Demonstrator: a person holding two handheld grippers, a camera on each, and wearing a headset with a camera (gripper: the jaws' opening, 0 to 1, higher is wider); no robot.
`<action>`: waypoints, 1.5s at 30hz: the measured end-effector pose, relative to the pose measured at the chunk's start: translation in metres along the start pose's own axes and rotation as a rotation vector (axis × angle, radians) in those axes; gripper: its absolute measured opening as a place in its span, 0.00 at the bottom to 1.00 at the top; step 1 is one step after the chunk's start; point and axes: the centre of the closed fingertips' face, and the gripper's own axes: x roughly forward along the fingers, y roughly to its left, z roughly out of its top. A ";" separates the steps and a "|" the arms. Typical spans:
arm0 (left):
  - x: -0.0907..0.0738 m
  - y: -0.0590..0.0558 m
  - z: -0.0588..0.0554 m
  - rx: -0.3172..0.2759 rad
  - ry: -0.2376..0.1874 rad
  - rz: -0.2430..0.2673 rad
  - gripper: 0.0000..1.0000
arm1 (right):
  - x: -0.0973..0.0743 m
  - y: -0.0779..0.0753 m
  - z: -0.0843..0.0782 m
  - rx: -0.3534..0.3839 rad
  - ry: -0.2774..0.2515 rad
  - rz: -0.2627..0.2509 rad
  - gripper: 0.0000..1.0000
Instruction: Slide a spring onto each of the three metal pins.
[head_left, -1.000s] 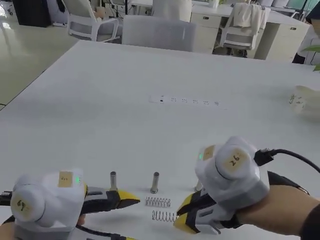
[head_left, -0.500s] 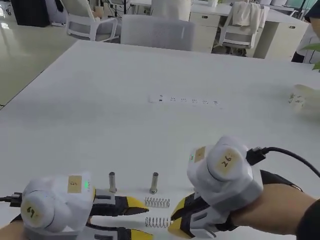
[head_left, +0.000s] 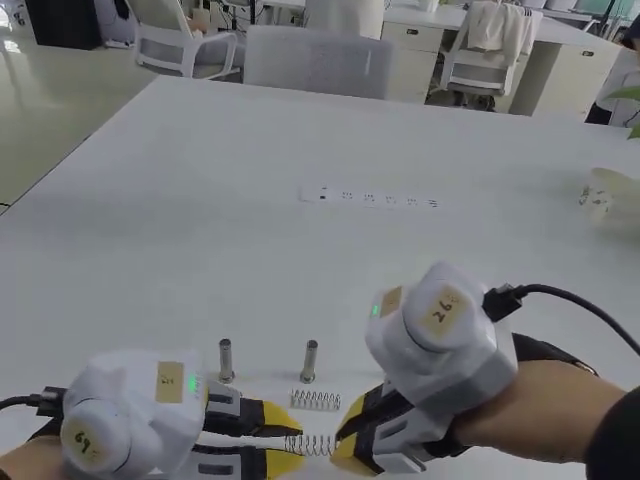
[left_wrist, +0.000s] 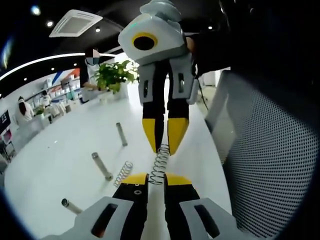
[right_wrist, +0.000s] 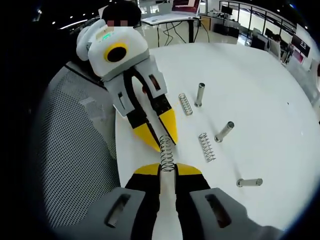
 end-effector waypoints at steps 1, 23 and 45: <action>0.000 0.001 0.000 0.001 0.001 0.003 0.04 | 0.000 0.000 0.001 0.000 -0.003 -0.001 0.08; -0.001 0.005 0.006 -0.050 -0.030 0.017 0.02 | -0.014 0.000 0.042 -0.029 -0.136 -0.041 0.08; 0.000 -0.001 0.011 -0.018 -0.025 -0.005 0.02 | 0.001 0.007 0.033 -0.090 -0.038 -0.001 0.09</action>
